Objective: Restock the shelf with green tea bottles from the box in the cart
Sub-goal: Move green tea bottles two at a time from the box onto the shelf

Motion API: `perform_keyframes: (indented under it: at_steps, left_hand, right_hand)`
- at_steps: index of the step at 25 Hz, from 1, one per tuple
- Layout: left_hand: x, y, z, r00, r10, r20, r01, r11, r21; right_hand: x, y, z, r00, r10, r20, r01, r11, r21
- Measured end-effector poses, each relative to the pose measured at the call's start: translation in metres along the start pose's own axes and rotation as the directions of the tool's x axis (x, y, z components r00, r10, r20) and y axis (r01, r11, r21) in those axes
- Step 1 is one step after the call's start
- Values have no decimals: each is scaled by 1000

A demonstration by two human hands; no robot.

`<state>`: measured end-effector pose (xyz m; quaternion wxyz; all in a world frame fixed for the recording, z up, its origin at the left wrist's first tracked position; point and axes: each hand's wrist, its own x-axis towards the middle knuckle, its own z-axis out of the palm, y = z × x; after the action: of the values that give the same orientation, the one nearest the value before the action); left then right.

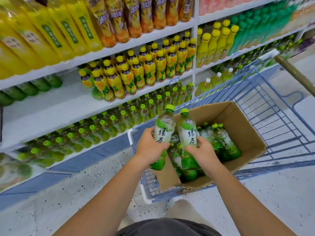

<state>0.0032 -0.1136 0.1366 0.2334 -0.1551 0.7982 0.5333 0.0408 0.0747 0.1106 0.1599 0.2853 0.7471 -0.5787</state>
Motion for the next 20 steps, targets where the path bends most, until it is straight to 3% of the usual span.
perform_keyframes:
  at_steps: [8,11,20]
  left_hand:
    - [-22,-64,-153,988,4,-156,-25,991,-133]
    - [-23,-88,-213,983,-3,-182,-18,994,-111]
    - [6,-125,-350,960,-4,-279,-8,999,-42]
  right_hand:
    - [-48,-61,139,987,-144,73,149,987,-66]
    - [-66,-77,203,987,-152,60,157,984,-80]
    - [-52,-125,350,957,-176,232,220,959,-178]
